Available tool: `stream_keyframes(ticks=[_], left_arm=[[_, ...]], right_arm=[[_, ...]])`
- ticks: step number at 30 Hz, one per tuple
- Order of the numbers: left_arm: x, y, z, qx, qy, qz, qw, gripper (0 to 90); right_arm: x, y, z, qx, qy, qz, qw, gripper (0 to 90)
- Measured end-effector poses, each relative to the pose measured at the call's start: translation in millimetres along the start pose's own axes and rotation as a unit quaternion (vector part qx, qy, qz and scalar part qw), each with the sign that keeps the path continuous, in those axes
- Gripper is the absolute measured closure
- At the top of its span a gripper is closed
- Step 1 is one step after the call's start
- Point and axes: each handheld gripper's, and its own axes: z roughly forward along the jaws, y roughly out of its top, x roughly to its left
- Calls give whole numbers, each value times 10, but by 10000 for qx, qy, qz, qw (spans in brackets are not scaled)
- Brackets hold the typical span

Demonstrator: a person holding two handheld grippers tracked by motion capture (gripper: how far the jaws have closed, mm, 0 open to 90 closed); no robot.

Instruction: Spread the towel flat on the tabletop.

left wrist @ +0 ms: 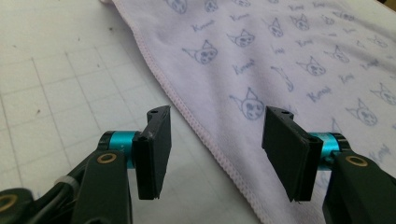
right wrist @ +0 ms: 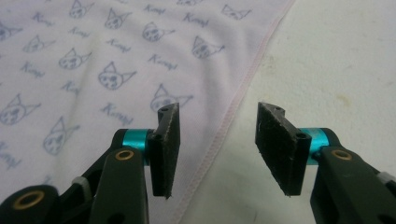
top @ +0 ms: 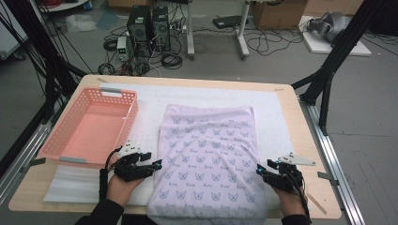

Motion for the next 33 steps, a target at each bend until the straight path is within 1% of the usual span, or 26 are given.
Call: stream_keyframes(ticks=[2,3,8,10,11,12,15,17,18,19,20,22,23,24,25,26,27,28,30,31,33], left_arm=[[1,23,29,-13,1,1,10000,427],[11,32,56,5,-1,1,10000,427],[69,47,164,150,71,-5,9999,429],[67,54,195,205,99,56,9997,434],[61,52,209,247,107,98,9996,439],[52,51,214,251,132,143,9995,441],[31,44,210,263,155,204,9993,453],[13,35,196,285,121,217,9993,485],[1,28,190,303,105,255,9992,510],[-17,21,185,314,84,282,9991,535],[-31,17,180,346,85,352,9987,544],[-65,6,178,362,152,444,9982,573],[-81,0,178,371,219,543,9976,606],[-95,-4,176,375,330,673,9965,667],[-91,4,171,418,295,666,9965,733],[-89,11,172,468,186,608,9969,813],[-102,10,172,470,201,651,9966,839],[-106,12,167,486,160,663,9965,845],[-99,13,137,570,46,582,9967,848],[-91,8,118,605,-10,575,9965,849],[-73,-8,65,646,-91,480,9967,849]], right_arm=[[-21,41,37,-3,49,-42,10000,502],[-18,53,54,9,78,-26,10000,503],[-19,83,214,227,168,-283,9992,527],[-20,82,247,331,169,-357,9987,533],[-25,82,252,335,158,-384,9986,540],[-34,80,251,339,158,-401,9985,544],[-44,66,227,395,181,-315,9986,569],[-33,52,207,421,196,-324,9984,585],[-26,46,196,434,189,-360,9982,596],[-16,40,186,483,176,-359,9980,605],[-10,36,178,485,177,-339,9981,614],[0,30,167,518,199,-301,9980,632],[9,29,165,542,168,-295,9980,652],[12,35,167,561,134,-328,9978,698],[15,45,165,608,149,-309,9976,787],[11,56,168,666,301,-285,9969,847],[26,61,170,691,283,-321,9967,854],[40,68,166,731,273,-347,9964,858],[40,74,149,796,295,-392,9956,863],[34,70,134,798,326,-387,9955,864],[16,51,91,838,353,-386,9951,866]])
